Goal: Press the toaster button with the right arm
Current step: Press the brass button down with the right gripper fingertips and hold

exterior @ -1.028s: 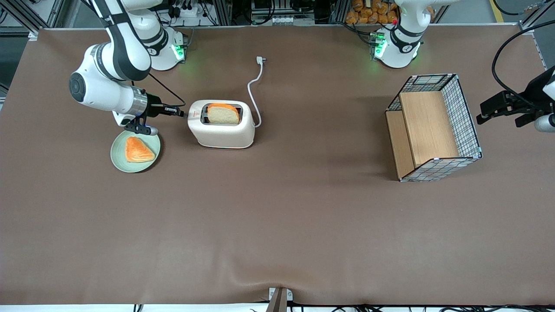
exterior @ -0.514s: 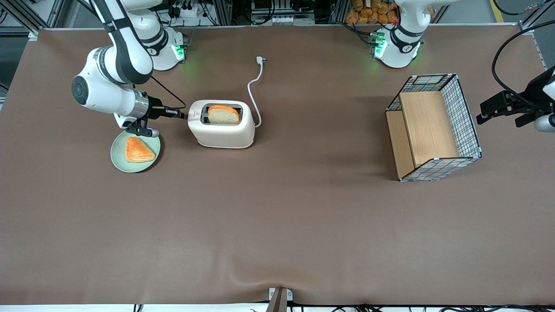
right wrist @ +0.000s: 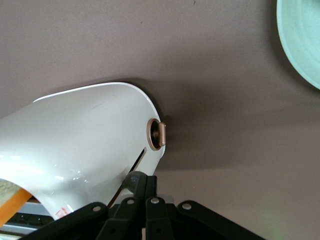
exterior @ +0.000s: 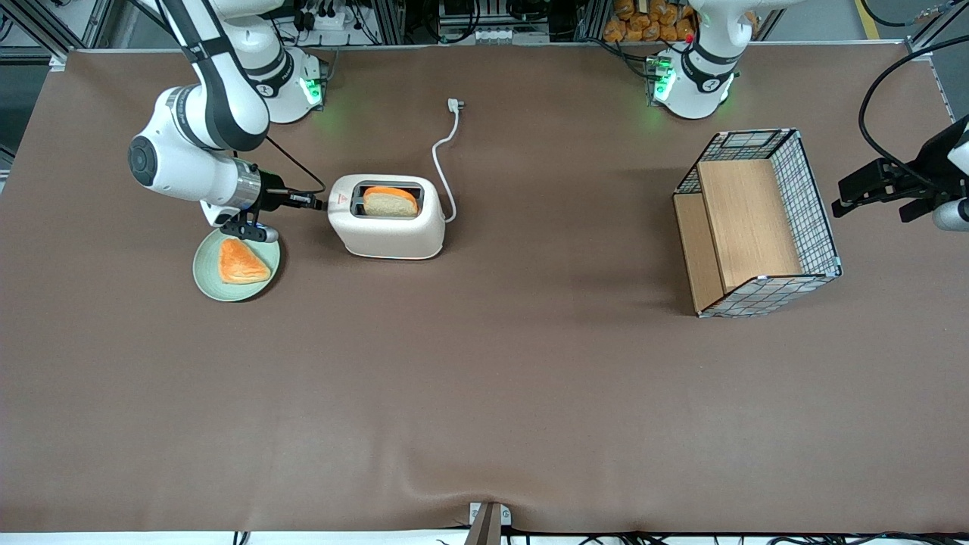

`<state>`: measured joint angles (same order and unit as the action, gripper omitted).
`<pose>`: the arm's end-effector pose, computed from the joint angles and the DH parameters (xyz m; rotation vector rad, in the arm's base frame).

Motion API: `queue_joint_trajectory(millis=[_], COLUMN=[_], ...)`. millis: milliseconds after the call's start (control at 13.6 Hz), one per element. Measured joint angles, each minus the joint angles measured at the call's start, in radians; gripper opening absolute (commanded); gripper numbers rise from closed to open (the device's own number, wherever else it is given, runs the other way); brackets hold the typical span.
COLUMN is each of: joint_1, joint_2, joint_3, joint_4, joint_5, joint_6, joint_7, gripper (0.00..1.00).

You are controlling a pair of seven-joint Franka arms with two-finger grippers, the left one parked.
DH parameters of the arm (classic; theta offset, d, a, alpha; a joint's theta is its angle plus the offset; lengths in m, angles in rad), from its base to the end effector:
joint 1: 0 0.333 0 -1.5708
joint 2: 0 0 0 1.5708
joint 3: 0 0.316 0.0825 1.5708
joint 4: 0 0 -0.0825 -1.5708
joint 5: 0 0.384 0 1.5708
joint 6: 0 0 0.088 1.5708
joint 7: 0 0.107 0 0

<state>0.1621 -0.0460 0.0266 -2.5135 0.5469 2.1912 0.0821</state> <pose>0.4204 0.0992 0.2802 -2.7256 0.3817 0.4465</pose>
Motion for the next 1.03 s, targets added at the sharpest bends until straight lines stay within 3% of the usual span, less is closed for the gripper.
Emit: queue_joint_trajectory(millis=[1028], joint_1=[0.017], joint_2=[0.049], joint_3=[0.0], joint_4=[0.0], joint_5=[0.018], joint_6=[0.055], joint_7=[-0.01], gripper=[0.0])
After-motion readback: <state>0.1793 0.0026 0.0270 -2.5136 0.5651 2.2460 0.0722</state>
